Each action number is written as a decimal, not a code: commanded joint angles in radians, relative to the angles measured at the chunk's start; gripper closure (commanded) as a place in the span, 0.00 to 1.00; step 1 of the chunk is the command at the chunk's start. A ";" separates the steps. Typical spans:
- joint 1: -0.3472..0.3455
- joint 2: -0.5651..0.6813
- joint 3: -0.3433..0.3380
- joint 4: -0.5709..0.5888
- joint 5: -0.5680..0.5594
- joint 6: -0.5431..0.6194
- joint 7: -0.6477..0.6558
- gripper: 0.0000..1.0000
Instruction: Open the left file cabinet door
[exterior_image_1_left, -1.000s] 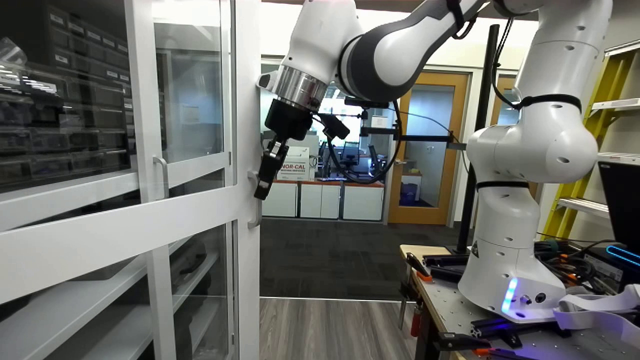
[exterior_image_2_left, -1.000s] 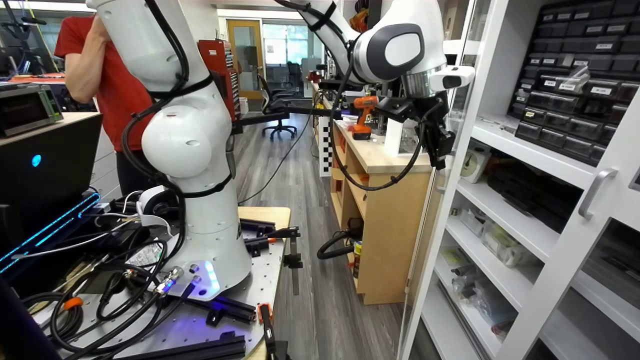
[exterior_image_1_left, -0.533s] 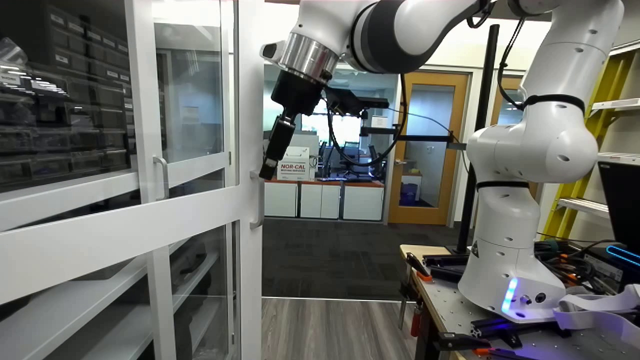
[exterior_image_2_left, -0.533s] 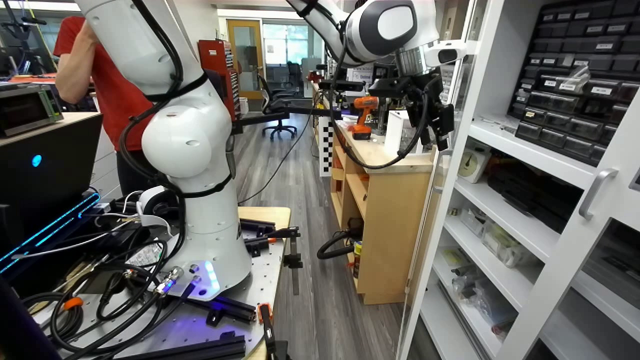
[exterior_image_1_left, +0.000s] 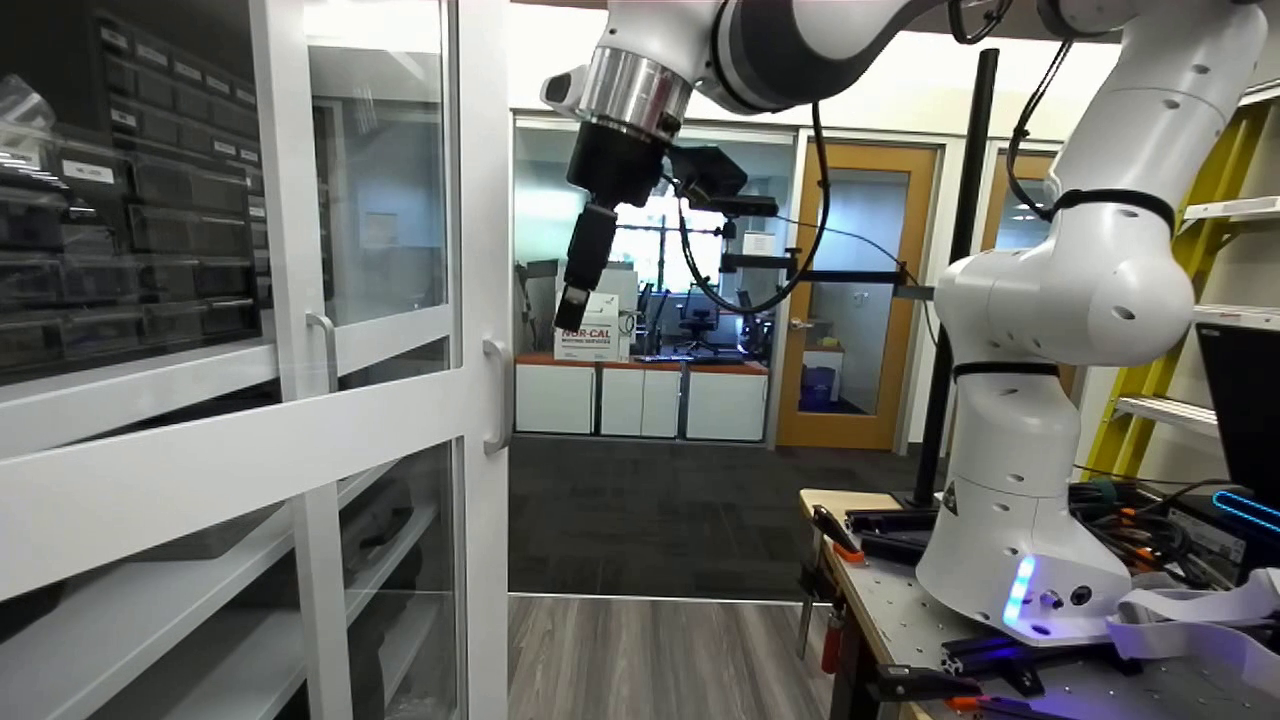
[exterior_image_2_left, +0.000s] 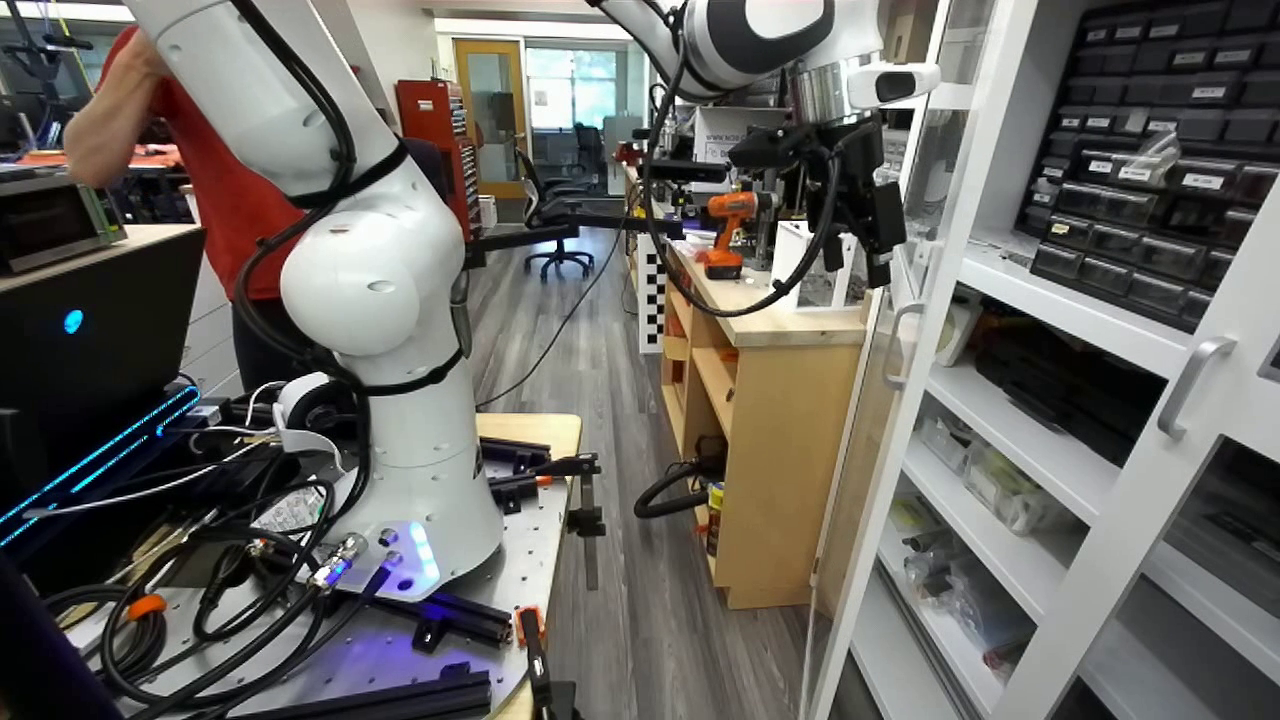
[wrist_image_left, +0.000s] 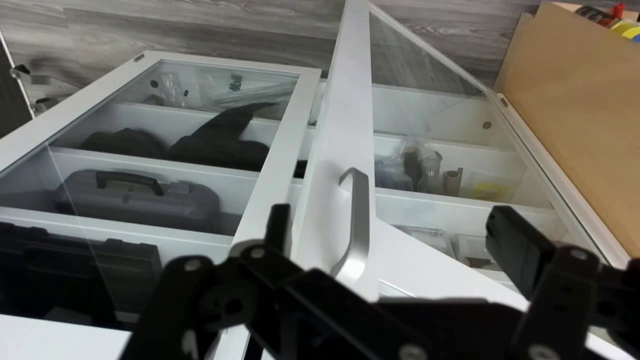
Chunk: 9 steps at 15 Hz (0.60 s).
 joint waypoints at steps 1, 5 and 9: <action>-0.005 -0.065 -0.016 0.011 0.062 -0.143 -0.069 0.00; -0.030 -0.128 -0.029 0.005 0.054 -0.265 -0.067 0.00; -0.065 -0.163 -0.071 0.009 0.036 -0.342 -0.119 0.00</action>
